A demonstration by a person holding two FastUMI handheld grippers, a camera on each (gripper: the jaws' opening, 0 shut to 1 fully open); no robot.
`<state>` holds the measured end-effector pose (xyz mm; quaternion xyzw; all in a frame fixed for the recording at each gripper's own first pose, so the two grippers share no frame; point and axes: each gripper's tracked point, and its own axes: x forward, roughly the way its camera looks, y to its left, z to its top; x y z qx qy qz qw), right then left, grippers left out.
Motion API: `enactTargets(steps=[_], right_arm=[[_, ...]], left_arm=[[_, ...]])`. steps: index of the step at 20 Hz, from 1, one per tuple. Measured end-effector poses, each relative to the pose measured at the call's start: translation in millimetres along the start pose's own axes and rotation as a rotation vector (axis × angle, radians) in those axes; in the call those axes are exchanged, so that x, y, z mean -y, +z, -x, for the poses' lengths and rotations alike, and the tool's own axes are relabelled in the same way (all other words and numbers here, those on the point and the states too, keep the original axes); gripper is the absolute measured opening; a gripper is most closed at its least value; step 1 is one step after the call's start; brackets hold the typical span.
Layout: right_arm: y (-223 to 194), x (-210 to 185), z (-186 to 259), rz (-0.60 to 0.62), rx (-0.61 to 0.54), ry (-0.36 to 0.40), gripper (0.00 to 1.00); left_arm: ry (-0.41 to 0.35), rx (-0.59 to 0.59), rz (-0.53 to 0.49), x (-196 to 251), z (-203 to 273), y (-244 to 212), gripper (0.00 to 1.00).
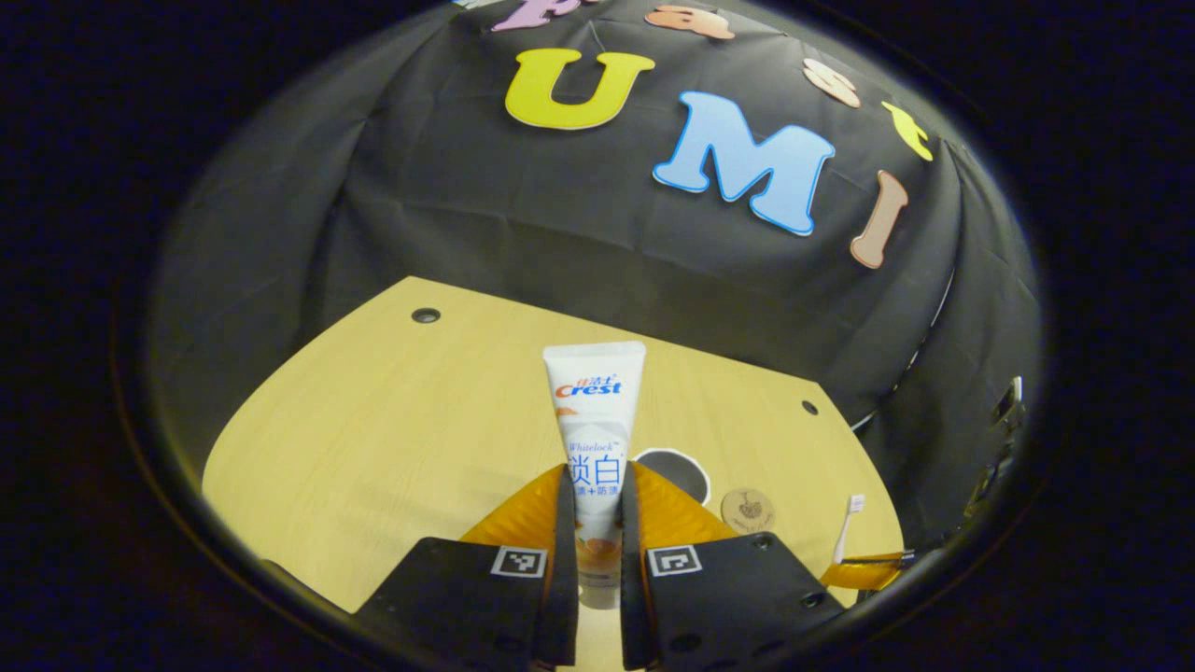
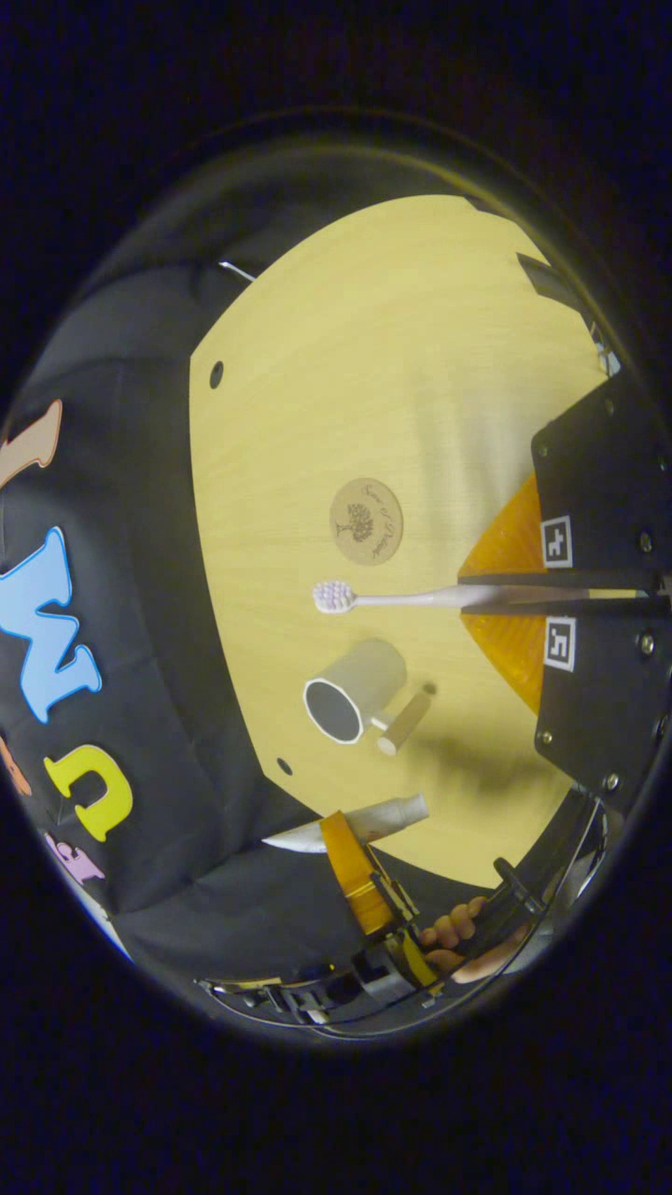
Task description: Put the toothbrush and toothpaste on the desktop into the cup, then pick up the cup and place it on the coaster on the desktop.
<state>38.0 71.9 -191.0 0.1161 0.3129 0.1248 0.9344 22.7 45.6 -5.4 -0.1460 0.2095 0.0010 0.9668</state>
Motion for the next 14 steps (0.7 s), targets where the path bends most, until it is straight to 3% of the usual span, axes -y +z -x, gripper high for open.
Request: enactTargets(steps=[8,14], right_arm=[[10,-12,22,0.005,0.075,0.012,0.05],[5,-5,32,-0.04,0.077,-0.026,0.05]], left_arm=[[-0.109,0.184,0.029,38,-26,62,0.25],[-0.17,0.2,0.011,60,-63,67,0.25]])
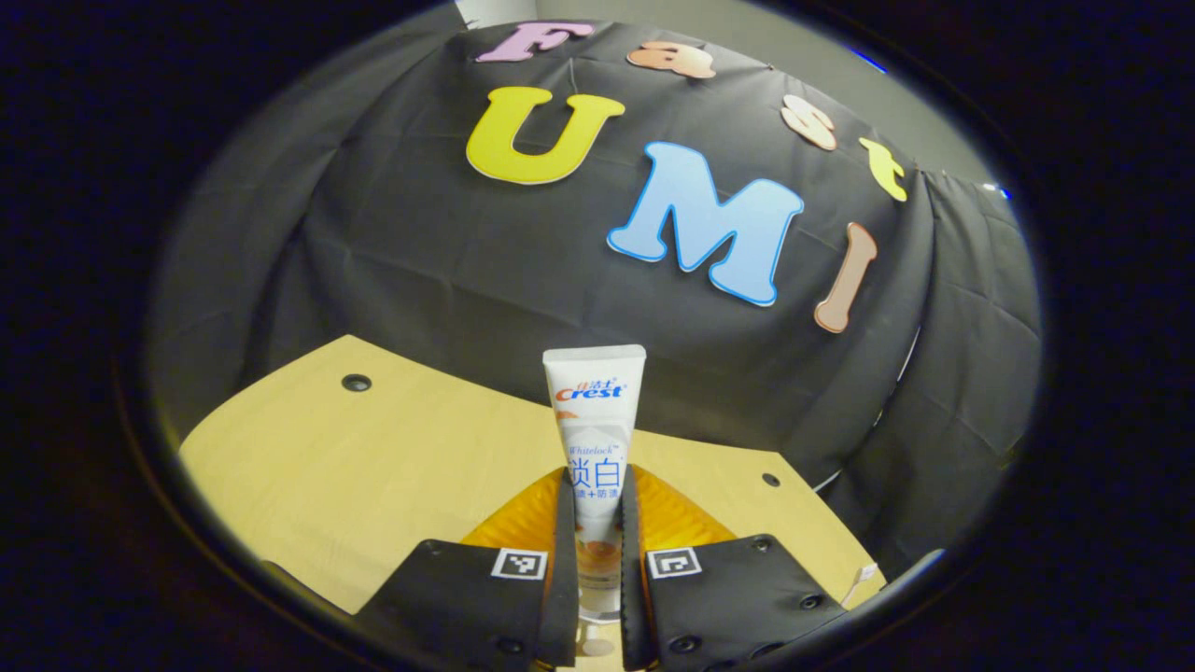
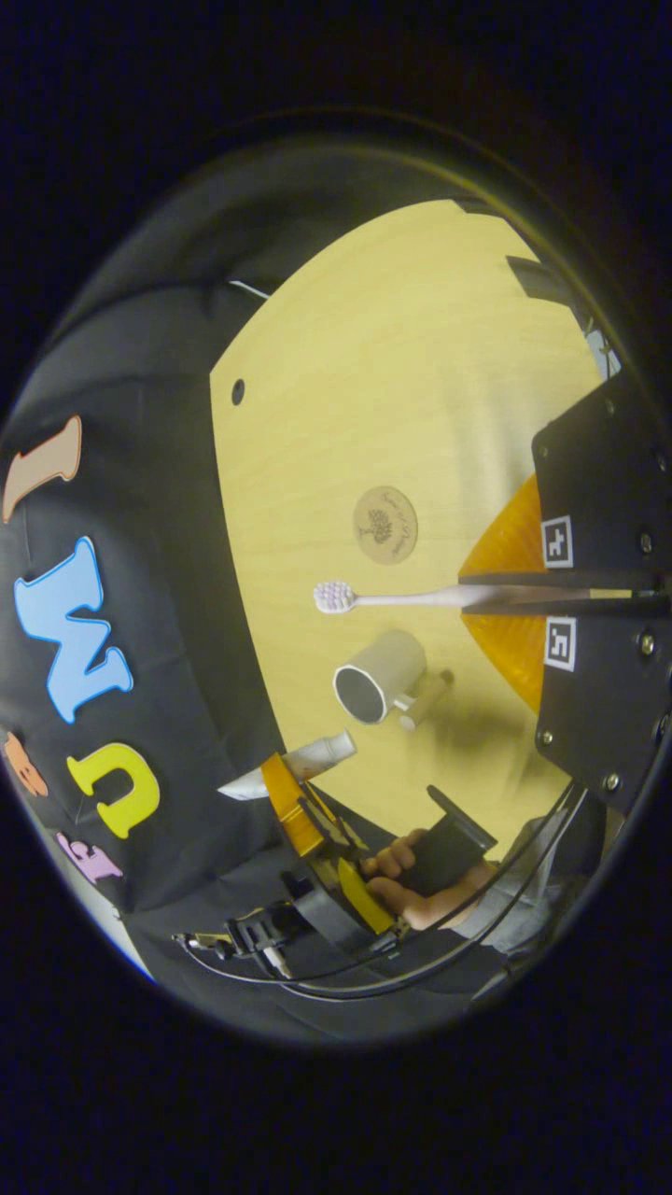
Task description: Put the toothbrush and toothpaste on the desktop into the cup, then pick up the cup and place it on the coaster on the desktop.
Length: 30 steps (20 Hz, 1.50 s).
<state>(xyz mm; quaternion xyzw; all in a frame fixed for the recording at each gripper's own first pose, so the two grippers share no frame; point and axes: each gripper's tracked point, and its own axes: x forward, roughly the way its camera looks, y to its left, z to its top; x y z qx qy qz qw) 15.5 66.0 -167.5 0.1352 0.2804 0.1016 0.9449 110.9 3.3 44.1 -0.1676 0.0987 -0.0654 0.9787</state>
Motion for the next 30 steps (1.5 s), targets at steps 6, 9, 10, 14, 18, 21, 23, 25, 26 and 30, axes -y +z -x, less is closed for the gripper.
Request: enactTargets(steps=[6,9,10,14,18,21,23,25,26,30], right_arm=[[-4,7,-4,-0.033,-0.013,-0.034,0.05],[-5,6,-7,-0.032,-0.02,-0.036,0.05],[-4,6,-8,-0.031,-0.022,-0.036,0.05],[0,2,-9,-0.018,-0.017,-0.027,0.05],[7,-3,-10,-0.009,-0.01,-0.012,0.05],[15,-8,-15,-0.001,0.0,0.006,0.05],[25,-13,-16,0.003,0.012,0.022,0.05],[35,-20,-21,0.017,0.024,0.034,0.05],[36,-22,-25,0.024,0.031,0.039,0.05],[53,-34,-25,0.045,0.069,0.072,0.05]], left_arm=[[-0.033,-0.021,-0.026,7,-32,-23,0.25],[-0.04,-0.055,-0.058,6,-41,-44,0.24],[-0.039,-0.074,-0.065,5,-44,-52,0.24],[-0.021,-0.153,-0.083,-1,-45,-75,0.3],[-0.033,-0.189,-0.09,3,-38,-83,0.35],[-0.039,-0.221,-0.114,6,-30,-94,0.38],[-0.038,-0.251,-0.132,4,-24,-105,0.51],[-0.051,-0.248,-0.135,9,-20,-107,0.67],[-0.049,-0.245,-0.143,10,-17,-104,0.67],[-0.045,-0.246,-0.145,7,-3,-101,0.88]])
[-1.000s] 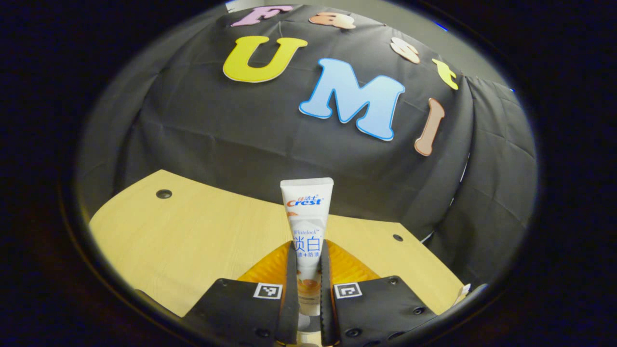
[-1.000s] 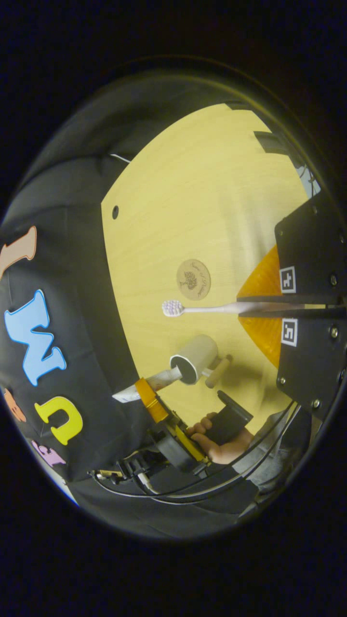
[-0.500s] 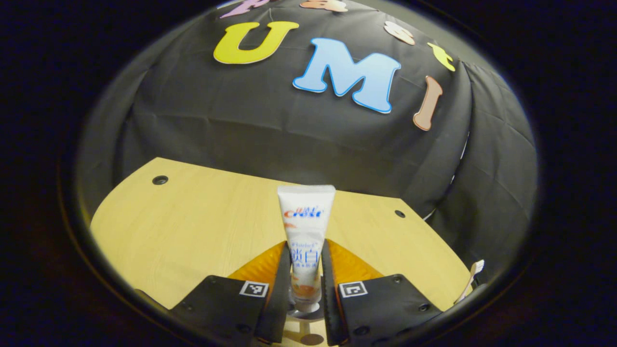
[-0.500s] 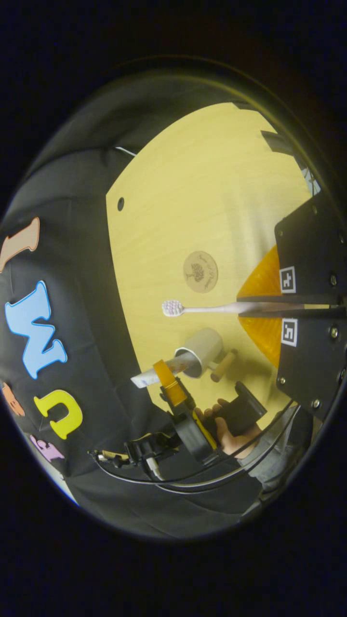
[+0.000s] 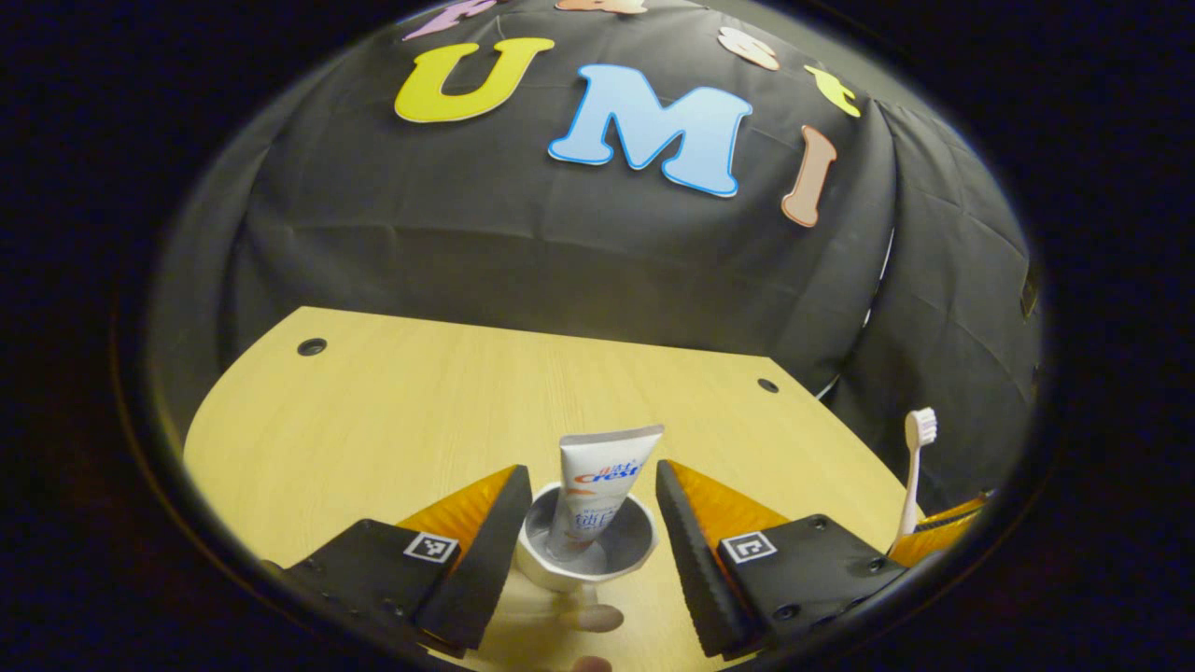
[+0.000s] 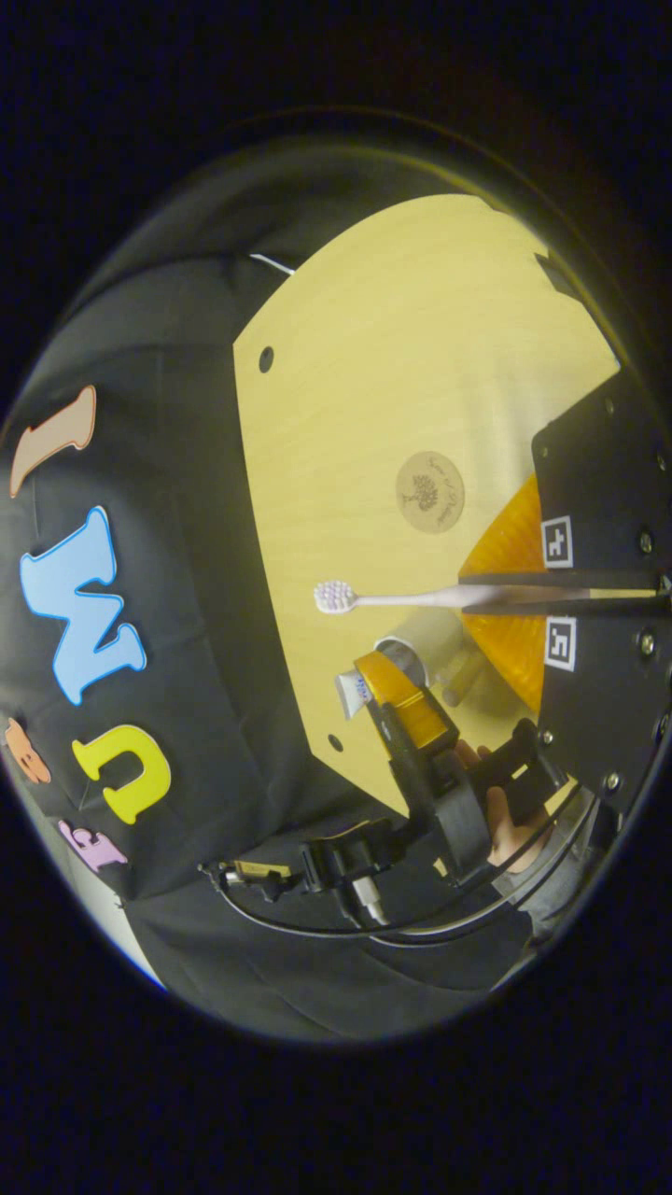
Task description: Put the toothbrush and toothpaste on the desktop into the cup, then pick up the cup and place it on the coaster on the desktop.
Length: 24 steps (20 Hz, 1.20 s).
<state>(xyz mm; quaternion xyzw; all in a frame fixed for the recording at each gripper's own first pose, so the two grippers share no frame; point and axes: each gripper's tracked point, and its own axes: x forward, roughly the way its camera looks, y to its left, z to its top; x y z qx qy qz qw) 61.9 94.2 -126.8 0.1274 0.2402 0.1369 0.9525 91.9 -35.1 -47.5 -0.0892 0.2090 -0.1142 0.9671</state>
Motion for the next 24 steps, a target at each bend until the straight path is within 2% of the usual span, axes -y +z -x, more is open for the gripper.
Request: enactTargets(steps=[1,2,3,4,10,11,13,15,18,19,20,21,22,23,24], right_arm=[[6,-2,-3,0.007,0.013,0.006,0.05],[13,-5,-5,0.011,0.027,0.013,0.05],[19,-7,-9,0.016,0.039,0.019,0.05],[24,-9,-13,0.021,0.05,0.025,0.05],[52,-36,-34,0.04,0.134,0.117,0.05],[56,-39,-37,0.05,0.15,0.123,0.05],[62,-45,-47,0.075,0.171,0.132,0.05],[70,-56,-55,0.092,0.194,0.156,0.05],[82,-69,-71,0.115,0.225,0.181,0.05],[85,-74,-76,0.129,0.235,0.19,0.05],[87,-78,-81,0.143,0.24,0.197,0.05],[89,-83,-85,0.159,0.247,0.206,0.05],[92,-87,-89,0.176,0.256,0.212,0.05],[94,-90,-93,0.191,0.262,0.213,0.05],[95,-92,-98,0.202,0.266,0.204,0.05]], left_arm=[[-0.001,0.0,0.008,-1,4,0,0.93],[-0.001,-0.005,0.017,-2,9,-2,0.87],[0.002,-0.011,0.027,-4,13,-4,0.87],[-0.001,-0.019,0.04,-5,19,-7,0.93],[0.015,-0.044,0.073,-12,54,-15,0.89],[0.018,-0.042,0.075,-13,59,-16,0.93],[0.025,-0.049,0.08,-15,69,-17,0.89],[0.024,-0.054,0.091,-16,78,-18,0.91],[0.013,-0.073,0.11,-16,87,-27,0.88],[0.011,-0.08,0.117,-16,90,-31,0.93],[0.008,-0.09,0.124,-15,92,-35,0.89],[0.009,-0.101,0.13,-16,96,-40,0.94],[0.01,-0.107,0.135,-16,99,-43,0.94],[0.011,-0.11,0.137,-16,101,-45,0.89],[0.015,-0.113,0.134,-17,103,-48,0.91]])
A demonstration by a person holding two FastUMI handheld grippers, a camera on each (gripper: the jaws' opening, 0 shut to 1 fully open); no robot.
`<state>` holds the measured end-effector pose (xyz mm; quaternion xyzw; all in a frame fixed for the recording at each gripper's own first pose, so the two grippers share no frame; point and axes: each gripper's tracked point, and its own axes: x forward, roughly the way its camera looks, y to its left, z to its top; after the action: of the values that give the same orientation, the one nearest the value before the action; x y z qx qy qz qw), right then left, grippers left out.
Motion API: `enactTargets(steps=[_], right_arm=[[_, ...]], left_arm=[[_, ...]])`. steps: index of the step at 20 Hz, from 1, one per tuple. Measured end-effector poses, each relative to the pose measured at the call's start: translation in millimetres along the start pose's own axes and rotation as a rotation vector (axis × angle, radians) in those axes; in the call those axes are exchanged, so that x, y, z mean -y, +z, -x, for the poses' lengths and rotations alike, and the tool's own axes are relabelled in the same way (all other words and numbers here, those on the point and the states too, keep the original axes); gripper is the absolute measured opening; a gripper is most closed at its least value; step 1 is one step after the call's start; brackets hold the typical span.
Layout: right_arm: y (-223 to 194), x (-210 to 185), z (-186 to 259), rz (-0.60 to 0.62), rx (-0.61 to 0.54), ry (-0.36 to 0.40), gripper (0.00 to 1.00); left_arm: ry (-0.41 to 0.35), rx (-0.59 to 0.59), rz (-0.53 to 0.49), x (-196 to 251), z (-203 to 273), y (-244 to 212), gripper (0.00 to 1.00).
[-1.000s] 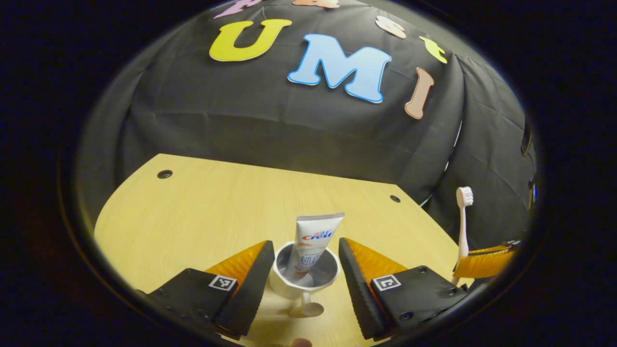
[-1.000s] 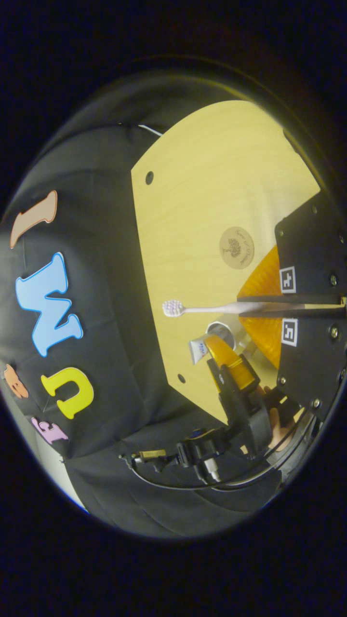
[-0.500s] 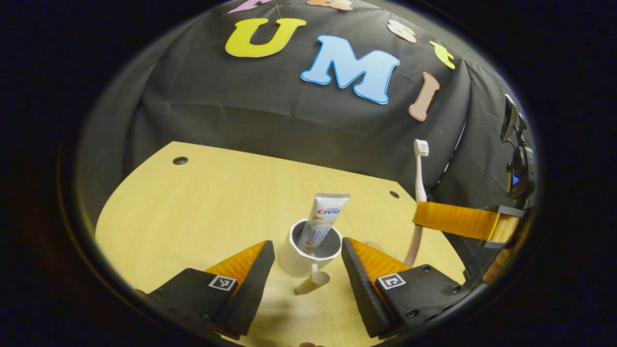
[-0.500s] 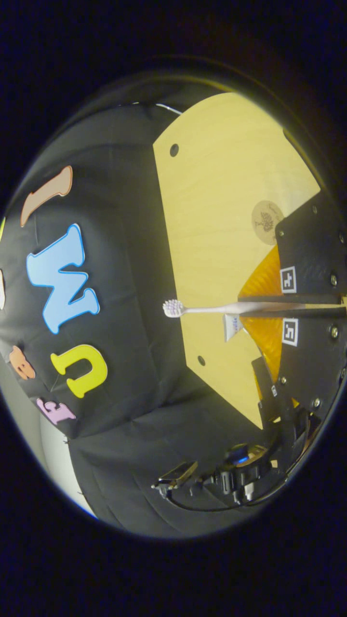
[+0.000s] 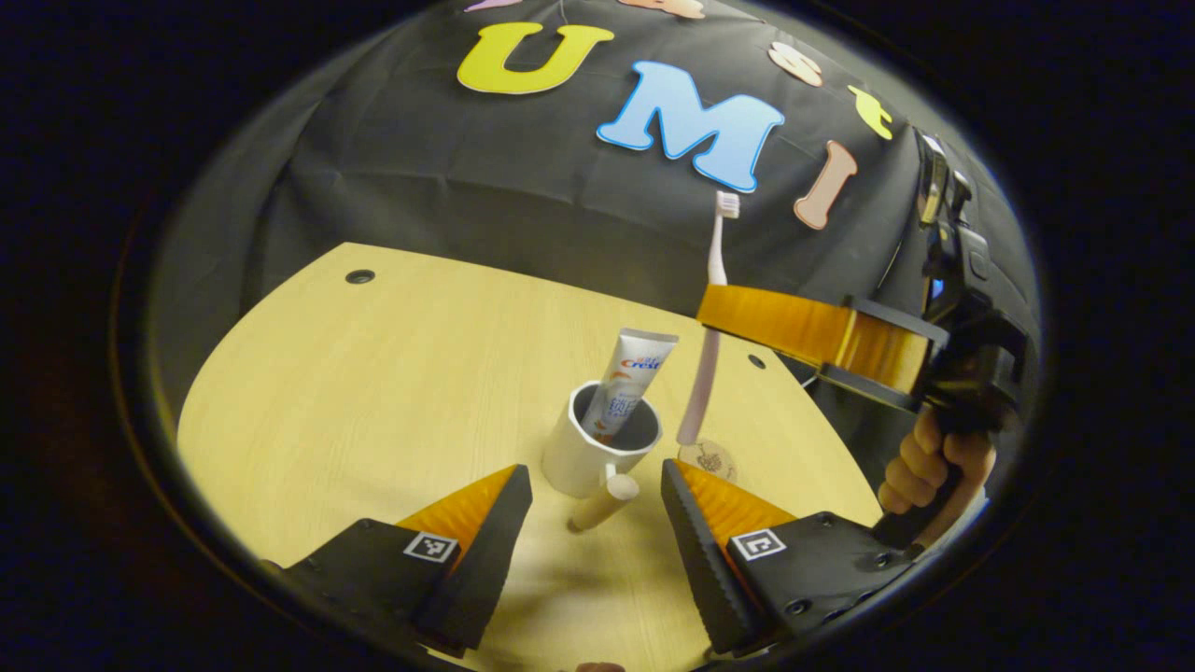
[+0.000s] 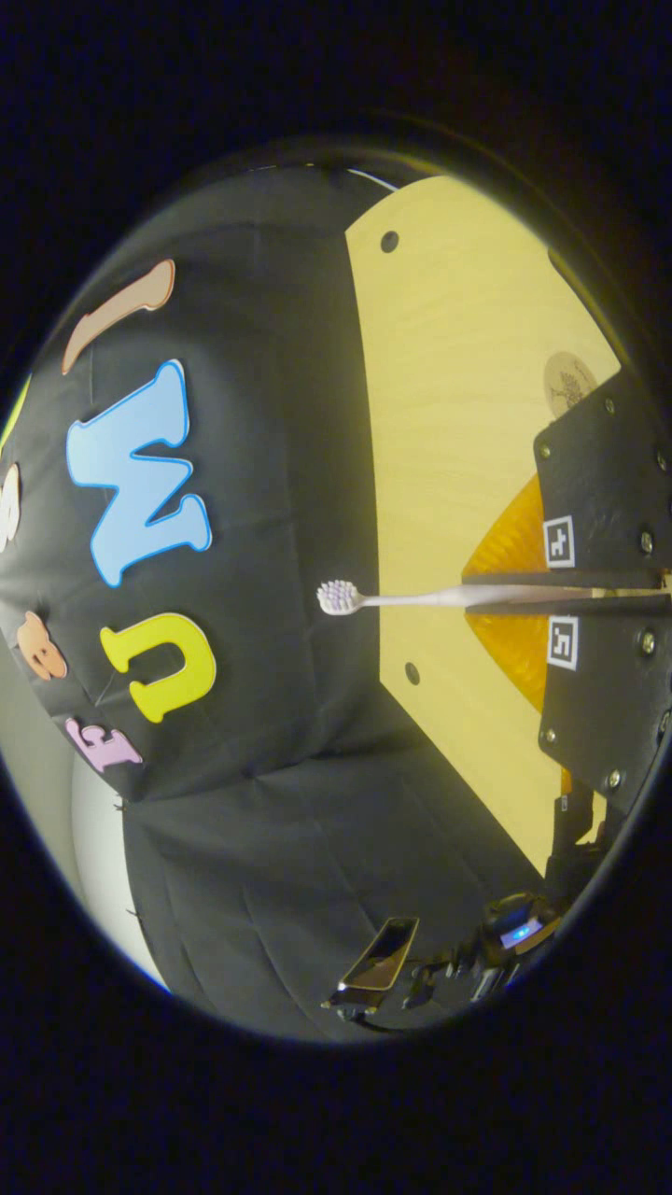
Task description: Put the toothbrush and toothpaste on the desktop into the cup, then pick up the cup and place it on the coaster on the desktop.
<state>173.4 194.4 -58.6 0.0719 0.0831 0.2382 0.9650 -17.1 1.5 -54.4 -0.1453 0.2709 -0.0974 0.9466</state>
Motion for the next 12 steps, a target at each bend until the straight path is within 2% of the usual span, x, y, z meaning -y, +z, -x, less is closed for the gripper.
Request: enactTargets(steps=[2,3,5,6,9,10,12], right_arm=[[0,-4,-9,0.012,0.001,-0.003,0.05],[0,-7,-12,0.014,0.004,0.002,0.05],[-2,-10,-19,0.02,-0.003,0.002,0.05],[-3,-10,-20,0.028,-0.002,-0.007,0.05],[-2,-8,-24,0.048,0.012,-0.023,0.1],[1,-9,-25,0.054,0.02,-0.021,0.07],[4,-8,-25,0.071,0.038,-0.023,0.07]], left_arm=[[0.011,-0.005,-0.006,-4,3,-3,0.94],[0.013,-0.007,-0.005,-6,5,-4,0.89],[0.02,-0.005,0.001,-9,7,-4,0.94],[0.022,-0.005,0.004,-10,8,-4,0.91],[0.019,-0.012,0.02,-12,9,-8,0.94],[0.017,-0.015,0.024,-12,8,-9,0.91],[0.016,-0.019,0.026,-12,8,-10,0.89]])
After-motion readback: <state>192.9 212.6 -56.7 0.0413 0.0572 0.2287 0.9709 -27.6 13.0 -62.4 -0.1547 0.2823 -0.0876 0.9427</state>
